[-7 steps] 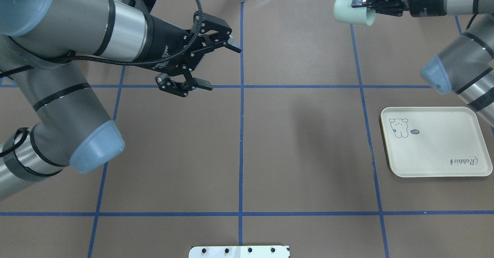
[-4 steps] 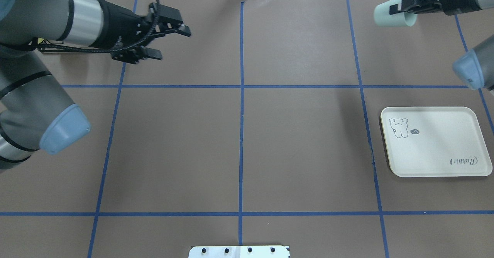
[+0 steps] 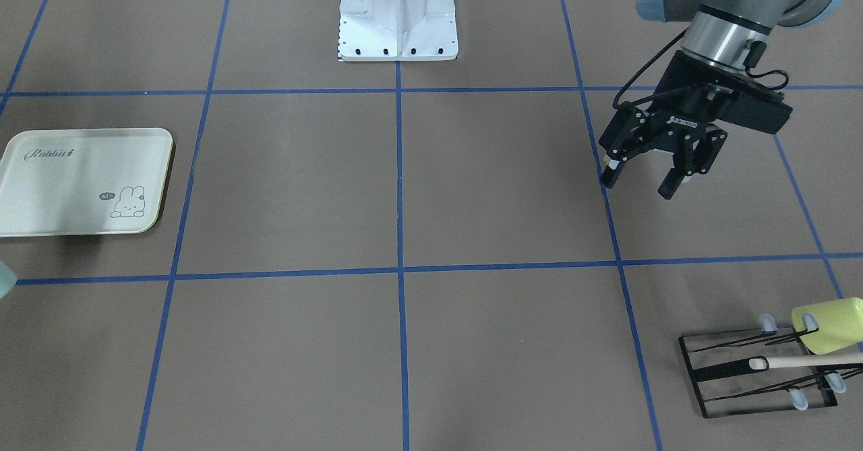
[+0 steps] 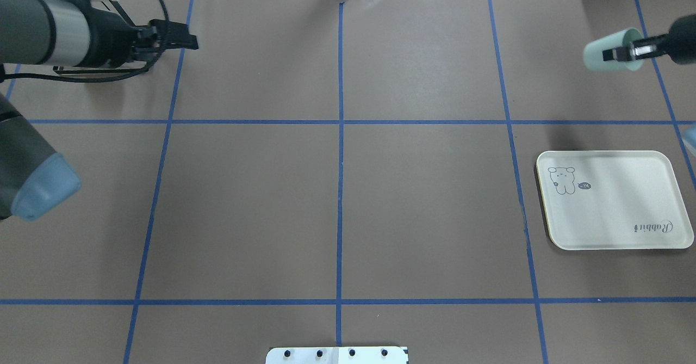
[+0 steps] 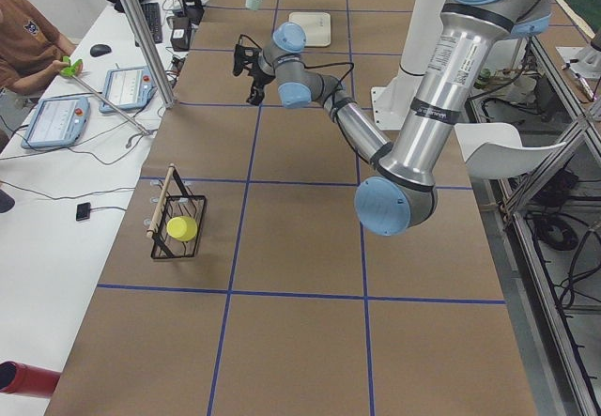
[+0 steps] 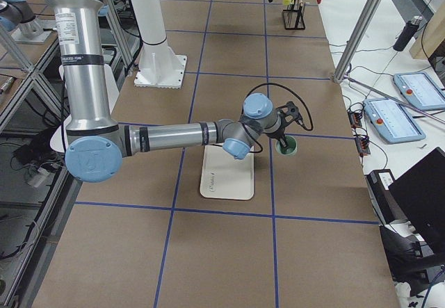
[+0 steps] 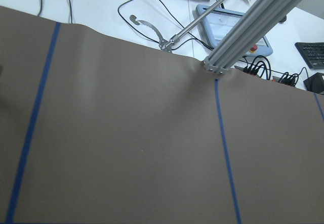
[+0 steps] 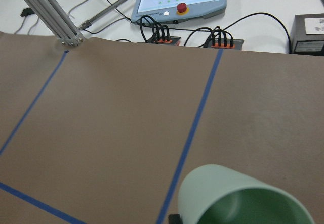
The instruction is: Left arm grabs green cup and hands to right arm on tray
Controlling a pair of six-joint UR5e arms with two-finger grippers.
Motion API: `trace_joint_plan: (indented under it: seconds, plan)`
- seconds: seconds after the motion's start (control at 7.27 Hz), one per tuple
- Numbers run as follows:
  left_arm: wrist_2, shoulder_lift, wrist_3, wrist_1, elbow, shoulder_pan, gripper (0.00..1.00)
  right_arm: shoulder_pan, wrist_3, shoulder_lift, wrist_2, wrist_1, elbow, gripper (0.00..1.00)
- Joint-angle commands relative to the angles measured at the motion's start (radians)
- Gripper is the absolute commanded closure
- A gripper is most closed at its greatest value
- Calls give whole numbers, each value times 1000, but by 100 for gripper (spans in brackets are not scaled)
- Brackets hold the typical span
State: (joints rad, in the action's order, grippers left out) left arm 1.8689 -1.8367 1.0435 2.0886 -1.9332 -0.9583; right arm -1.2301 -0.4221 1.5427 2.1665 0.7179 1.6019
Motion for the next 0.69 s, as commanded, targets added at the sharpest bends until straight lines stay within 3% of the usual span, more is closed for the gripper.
trace_joint_plan:
  seconds: [0.0,0.14,0.55]
  plan:
    - [6,83,-210,-48,-3,-77,0,15,210,140,-98,310,181,100]
    - [6,86,-265,-76,-3,-92,0,27,236,169,-100,462,261,100]
    - [6,108,-270,-76,-1,-94,0,140,229,168,-59,503,273,100]
